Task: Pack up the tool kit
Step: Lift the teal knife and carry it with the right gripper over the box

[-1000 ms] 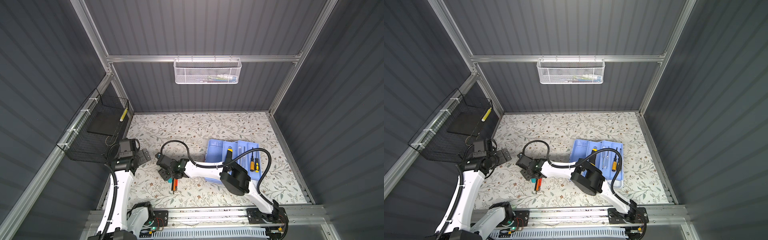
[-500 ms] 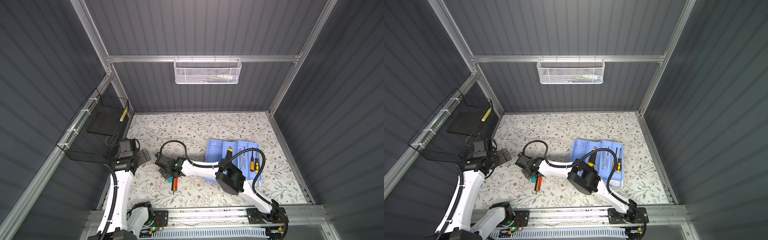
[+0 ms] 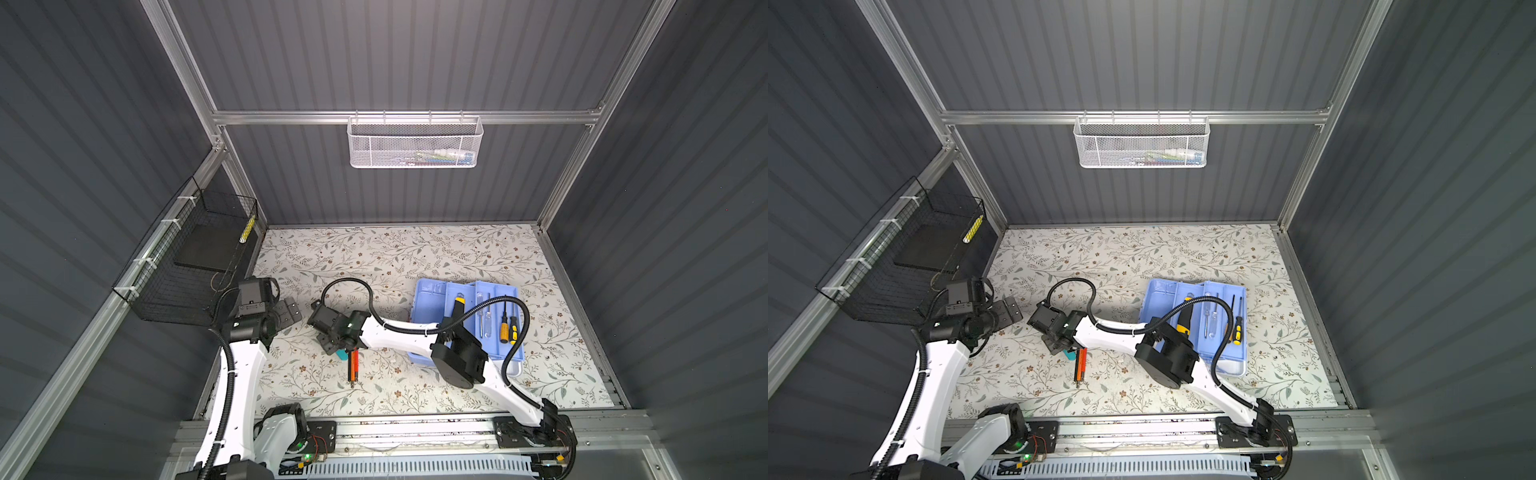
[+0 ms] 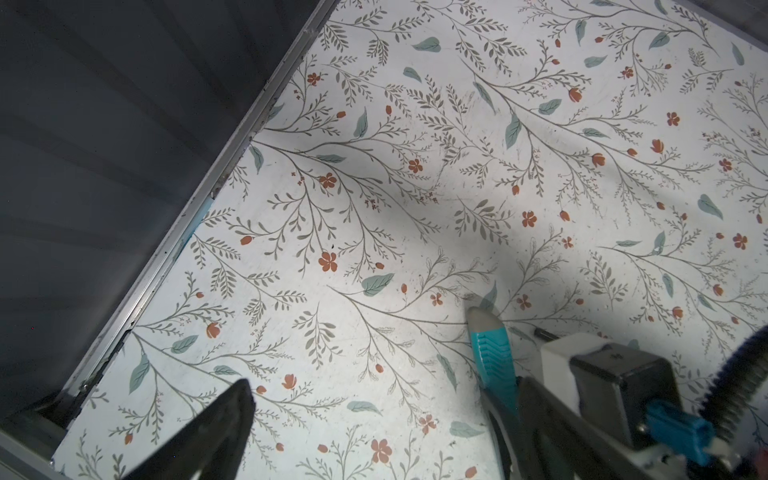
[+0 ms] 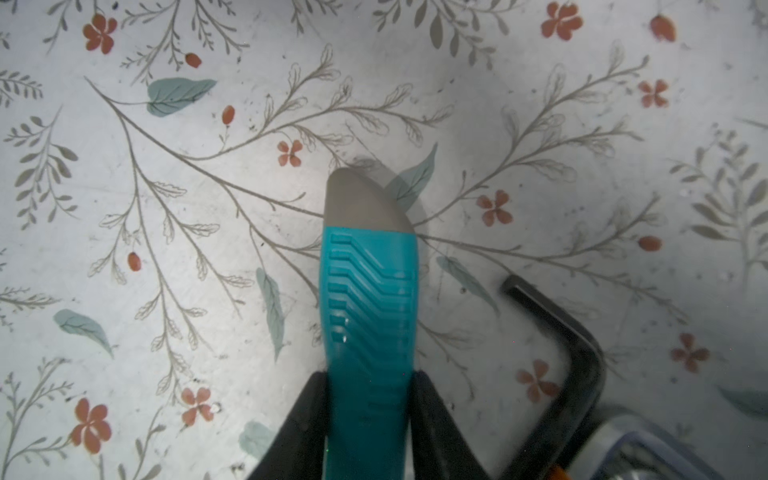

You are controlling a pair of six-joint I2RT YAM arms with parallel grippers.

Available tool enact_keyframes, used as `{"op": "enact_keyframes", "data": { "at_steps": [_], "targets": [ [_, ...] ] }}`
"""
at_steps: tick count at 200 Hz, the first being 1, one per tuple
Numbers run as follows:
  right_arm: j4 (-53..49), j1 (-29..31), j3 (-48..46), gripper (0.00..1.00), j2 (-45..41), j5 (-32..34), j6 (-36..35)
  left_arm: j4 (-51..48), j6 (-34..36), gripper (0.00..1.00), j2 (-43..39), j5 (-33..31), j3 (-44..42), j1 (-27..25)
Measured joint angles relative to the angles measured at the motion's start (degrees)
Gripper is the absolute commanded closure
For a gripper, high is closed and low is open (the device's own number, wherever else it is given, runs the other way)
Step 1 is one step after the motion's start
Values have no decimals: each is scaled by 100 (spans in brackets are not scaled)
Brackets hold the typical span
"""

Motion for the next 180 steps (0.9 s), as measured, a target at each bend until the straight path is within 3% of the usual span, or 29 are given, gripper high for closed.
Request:
{"op": "enact_keyframes", "data": {
  "at_steps": [20,47,106,180],
  "targets": [
    [85,-90,-417,73,-321,-11,151,0,0,1,0,2,0,2],
    [597,-273,-1541,76,-1384,7,382,0,0,0,0,4,0,2],
    [1309,-610,-2935,77,-3517,640,619,0,0,0,0,26,0,4],
    [249,-1622,-5571,79,-6203,2135,1427,2,0,1,50,160,0,7]
  ]
}}
